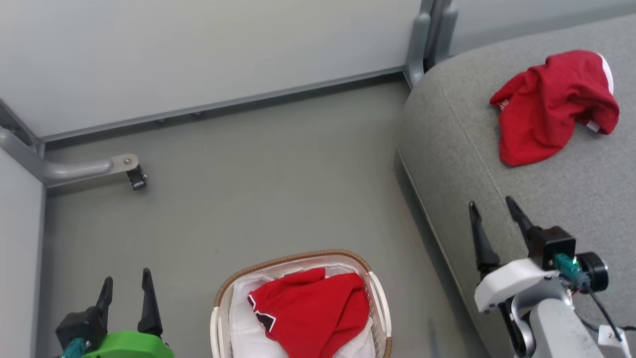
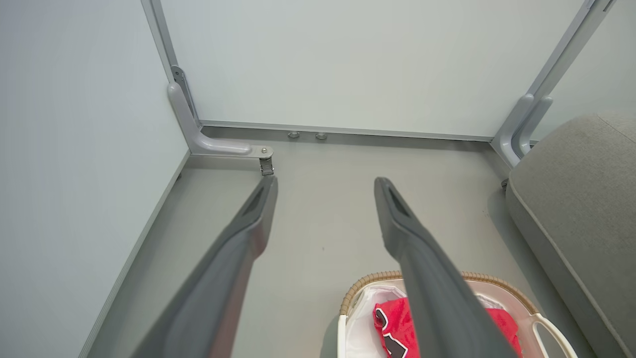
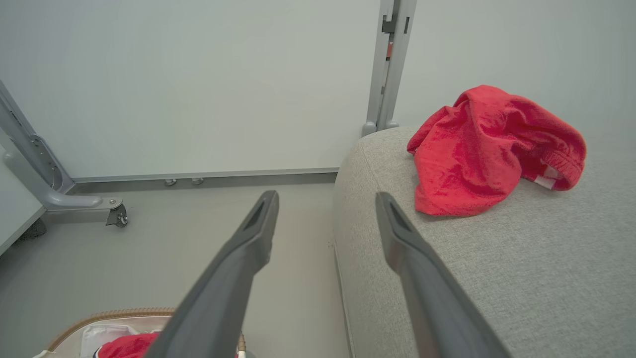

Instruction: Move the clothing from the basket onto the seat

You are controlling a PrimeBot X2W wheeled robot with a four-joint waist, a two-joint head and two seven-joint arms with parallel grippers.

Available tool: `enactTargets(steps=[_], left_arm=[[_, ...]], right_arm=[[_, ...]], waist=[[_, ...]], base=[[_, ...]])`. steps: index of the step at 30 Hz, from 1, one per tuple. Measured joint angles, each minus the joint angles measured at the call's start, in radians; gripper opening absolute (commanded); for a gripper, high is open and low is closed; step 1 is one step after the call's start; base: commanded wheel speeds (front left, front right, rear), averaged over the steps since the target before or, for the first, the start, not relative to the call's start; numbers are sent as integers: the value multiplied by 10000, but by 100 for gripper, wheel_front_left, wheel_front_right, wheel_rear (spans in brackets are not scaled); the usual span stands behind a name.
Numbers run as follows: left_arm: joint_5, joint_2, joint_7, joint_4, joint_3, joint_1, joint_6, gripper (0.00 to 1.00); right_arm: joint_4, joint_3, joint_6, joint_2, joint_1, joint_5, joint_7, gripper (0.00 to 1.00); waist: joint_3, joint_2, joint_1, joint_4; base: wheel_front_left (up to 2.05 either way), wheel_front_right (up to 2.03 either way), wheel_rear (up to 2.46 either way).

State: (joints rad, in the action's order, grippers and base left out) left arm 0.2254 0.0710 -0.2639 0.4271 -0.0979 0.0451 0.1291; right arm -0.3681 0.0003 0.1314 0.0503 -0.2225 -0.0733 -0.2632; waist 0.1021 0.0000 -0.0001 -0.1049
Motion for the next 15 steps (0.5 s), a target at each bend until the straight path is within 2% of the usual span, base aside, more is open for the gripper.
enactTargets(steps=[10, 15], left_arm=[[-295, -182, 0, -518, -144, -606, -2, 100], [-267, -186, 0, -380, 460, -568, -2, 100]], right_arm=[[42, 265, 0, -12, 598, -157, 2, 100], [102, 332, 0, -10, 525, -155, 0, 100]], waist=[[-654, 0, 0, 421], [-562, 0, 0, 412]], base=[[0, 0, 0], [0, 0, 0]])
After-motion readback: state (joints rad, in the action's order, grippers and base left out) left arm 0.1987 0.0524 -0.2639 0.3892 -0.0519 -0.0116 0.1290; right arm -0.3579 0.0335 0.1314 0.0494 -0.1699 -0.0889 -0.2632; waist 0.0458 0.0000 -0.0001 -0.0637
